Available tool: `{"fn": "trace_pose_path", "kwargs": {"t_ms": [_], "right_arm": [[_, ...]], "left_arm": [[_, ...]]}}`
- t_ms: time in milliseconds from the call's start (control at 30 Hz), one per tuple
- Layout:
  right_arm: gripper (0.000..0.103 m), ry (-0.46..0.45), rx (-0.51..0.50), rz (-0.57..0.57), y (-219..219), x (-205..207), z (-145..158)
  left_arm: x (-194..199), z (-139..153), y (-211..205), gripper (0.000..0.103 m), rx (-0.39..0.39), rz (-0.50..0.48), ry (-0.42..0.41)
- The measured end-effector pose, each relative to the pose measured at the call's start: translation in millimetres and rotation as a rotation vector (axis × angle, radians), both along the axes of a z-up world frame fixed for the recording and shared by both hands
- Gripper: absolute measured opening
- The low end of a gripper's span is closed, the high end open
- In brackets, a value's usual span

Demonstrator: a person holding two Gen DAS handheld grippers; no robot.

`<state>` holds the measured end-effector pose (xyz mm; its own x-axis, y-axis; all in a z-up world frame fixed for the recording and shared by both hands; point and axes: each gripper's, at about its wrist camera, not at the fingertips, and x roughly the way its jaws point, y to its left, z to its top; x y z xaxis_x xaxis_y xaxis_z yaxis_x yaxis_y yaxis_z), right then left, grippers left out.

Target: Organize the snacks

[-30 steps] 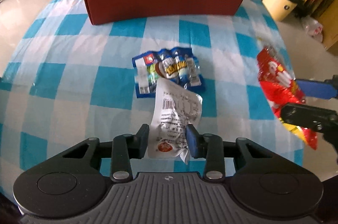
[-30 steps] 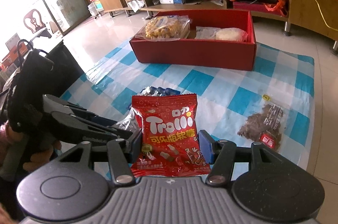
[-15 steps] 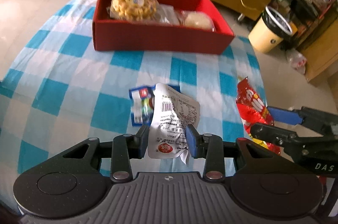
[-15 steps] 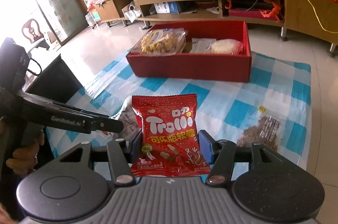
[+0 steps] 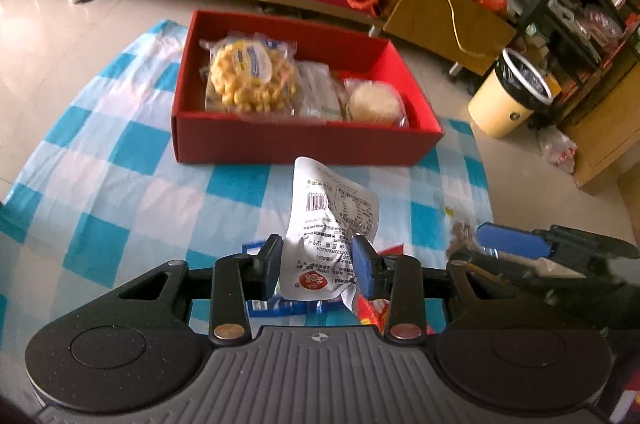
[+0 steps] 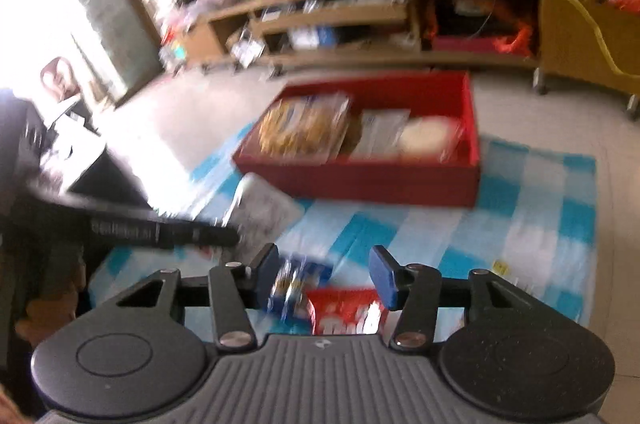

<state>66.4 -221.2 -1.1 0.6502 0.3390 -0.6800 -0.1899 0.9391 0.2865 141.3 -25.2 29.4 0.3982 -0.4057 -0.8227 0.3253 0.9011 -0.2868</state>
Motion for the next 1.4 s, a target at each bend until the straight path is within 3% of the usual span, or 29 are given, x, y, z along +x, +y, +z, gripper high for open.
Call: {"fn": "trace_pose_path", "kwargs": {"t_ms": [167,367,500,567,633,700,733,767,933,1033,1133,1400], "right_arm": [[0.06,0.181,-0.079,0.05,16,11,-42],[0.07,0.264,-0.18,0.125,40,25,-76],[0.068,0.238,-0.227,0.111,42,28,-78],[0.053,0.236,-0.246,0.102,41,27,-77],[0.053,0.235,-0.206,0.086,31,26,-71],[0.062,0.217,-0.154,0.111,26,23,-64],[0.078,0.234,-0.15,0.126,25,24,-65],[0.084,0.245,-0.158,0.129,26,26,-67],[0.086,0.313,-0.221,0.158,36,38,-89],[0.084,0.289,-0.295,0.18,48,38,-95],[0.06,0.274,-0.317,0.155,46,33,-92],[0.055,0.269,-0.159,0.053,13,24,-74]], "left_arm": [[1,-13,4,0.046,0.007,0.007,0.051],[-3,-14,4,0.046,0.007,-0.009,0.052],[-5,-16,2,0.046,0.013,-0.018,0.058],[-5,-16,3,0.046,0.009,-0.017,0.06],[-5,-15,4,0.046,0.005,-0.015,0.058],[-4,-14,5,0.046,-0.001,-0.013,0.057],[-4,-15,5,0.046,-0.003,-0.01,0.059],[-3,-15,4,0.046,-0.004,-0.009,0.063],[-3,-18,1,0.046,-0.003,-0.017,0.073],[-3,-19,2,0.046,-0.002,-0.015,0.079],[-3,-18,5,0.046,-0.004,-0.011,0.079],[-3,-11,3,0.046,-0.022,-0.01,0.064]]}}
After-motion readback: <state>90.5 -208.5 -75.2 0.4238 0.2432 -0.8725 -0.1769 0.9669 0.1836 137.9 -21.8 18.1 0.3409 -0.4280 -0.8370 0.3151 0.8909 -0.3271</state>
